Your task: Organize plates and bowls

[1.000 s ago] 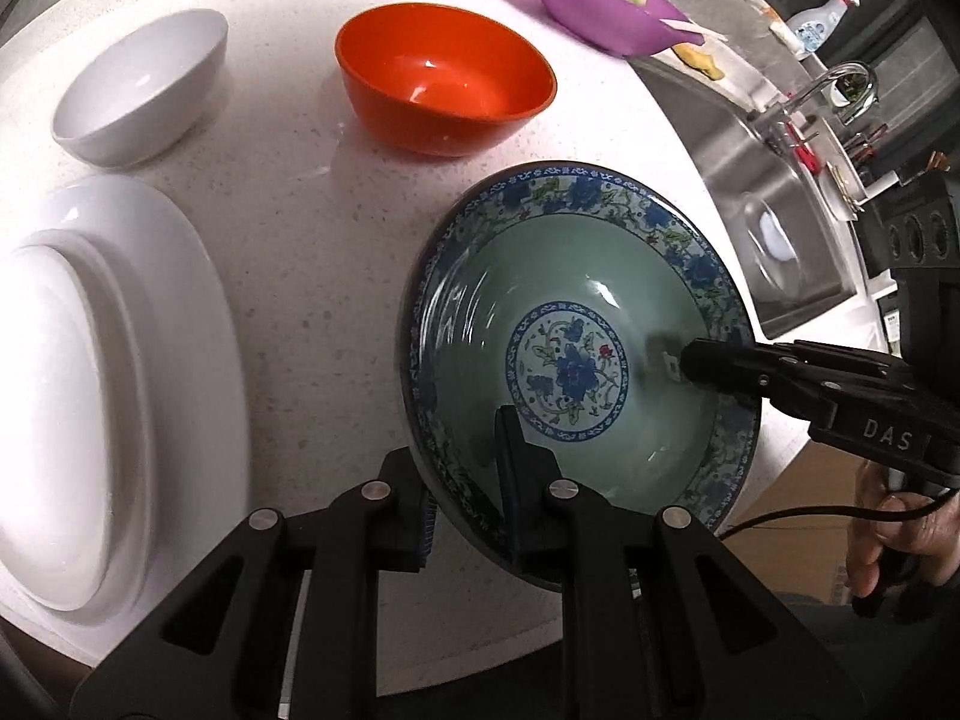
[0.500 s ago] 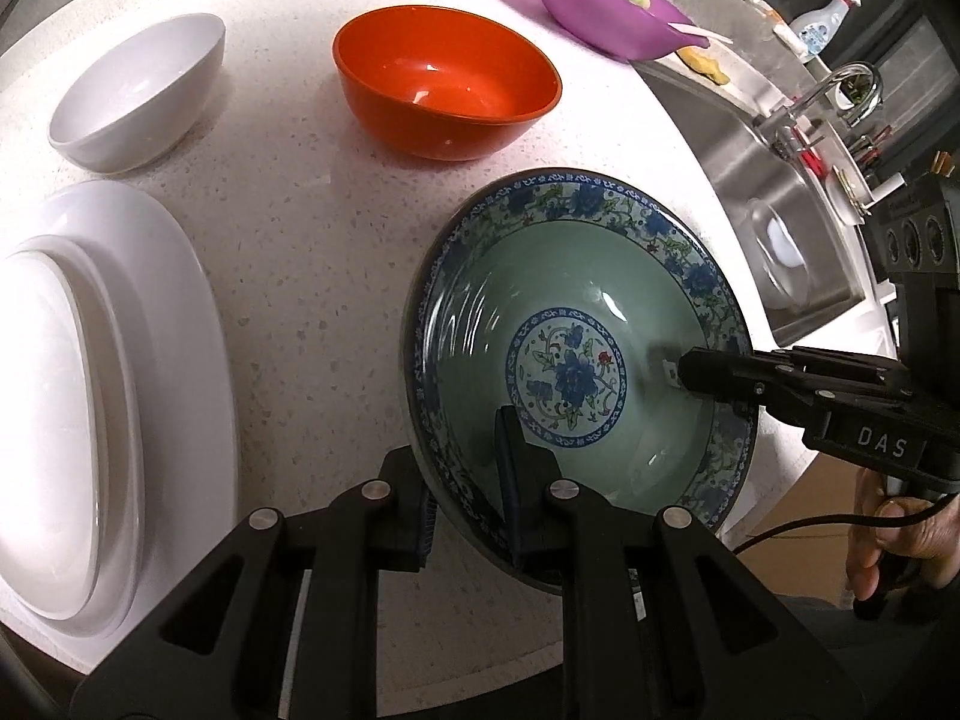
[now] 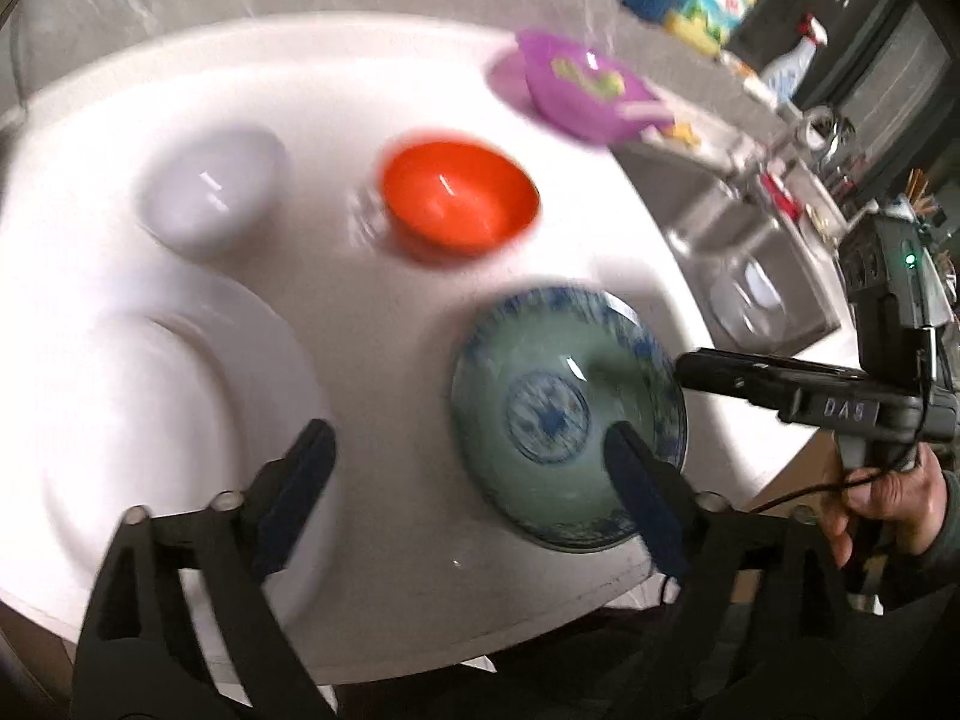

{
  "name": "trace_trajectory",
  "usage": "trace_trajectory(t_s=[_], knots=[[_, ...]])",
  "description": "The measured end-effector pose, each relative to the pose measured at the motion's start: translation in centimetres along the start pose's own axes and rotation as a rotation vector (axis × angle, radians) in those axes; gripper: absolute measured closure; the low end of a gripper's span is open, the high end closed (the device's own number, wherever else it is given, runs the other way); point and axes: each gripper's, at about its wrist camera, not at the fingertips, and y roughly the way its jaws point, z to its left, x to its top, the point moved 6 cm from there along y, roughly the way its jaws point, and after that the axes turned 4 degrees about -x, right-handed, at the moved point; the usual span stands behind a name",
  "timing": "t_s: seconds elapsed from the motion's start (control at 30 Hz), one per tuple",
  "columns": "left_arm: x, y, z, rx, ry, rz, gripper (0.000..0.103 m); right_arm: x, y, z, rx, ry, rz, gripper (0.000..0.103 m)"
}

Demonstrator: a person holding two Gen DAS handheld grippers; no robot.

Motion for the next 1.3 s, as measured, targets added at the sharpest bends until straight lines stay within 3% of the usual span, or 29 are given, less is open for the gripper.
trace_trajectory(t_s=[0.13, 0.2, 0.33, 0.47, 0.63, 0.73, 0.87, 1.07, 1.13, 1.2, 1.3], knots=[[3.5, -5.3, 6.1, 0.07, -0.03, -0.062, 0.0, 3.1, -3.1, 2.6, 0.079, 0.028, -0.087, 0.047], [5.9, -7.0, 10.4, 0.139, -0.024, -0.077, 0.0, 5.2, -4.3, 5.4, 0.135, 0.027, -0.132, 0.045], [10.3, -8.4, 16.7, 0.16, -0.033, -0.077, 0.0, 8.5, -4.7, 11.2, 0.232, 0.03, -0.169, 0.045], [13.5, -5.5, 21.0, 0.147, -0.03, -0.003, 0.001, 12.1, -2.1, 16.4, 0.187, 0.016, -0.196, 0.043], [14.6, 1.5, 22.8, 0.081, 0.029, 0.151, 0.002, 13.4, 6.5, 18.6, 0.084, 0.076, -0.065, 0.043], [14.2, 4.7, 23.3, 0.086, 0.069, 0.207, 0.004, 13.1, 10.2, 18.7, 0.06, 0.131, -0.003, 0.043], [14.0, 6.8, 23.6, 0.09, 0.094, 0.226, 0.016, 12.9, 13.3, 18.5, 0.008, 0.17, 0.032, 0.043], [13.3, 9.1, 23.3, 0.074, 0.121, 0.255, 0.046, 12.9, 16.1, 17.7, -0.043, 0.191, 0.07, 0.046], [13.3, 9.5, 22.9, 0.071, 0.135, 0.262, 0.057, 12.9, 16.6, 17.5, -0.049, 0.192, 0.079, 0.053], [13.0, 9.9, 22.4, 0.049, 0.142, 0.273, 0.077, 13.0, 17.2, 17.4, -0.05, 0.191, 0.095, 0.065], [12.8, 10.2, 21.8, 0.026, 0.149, 0.274, 0.089, 12.9, 17.8, 17.3, -0.05, 0.193, 0.112, 0.081]])
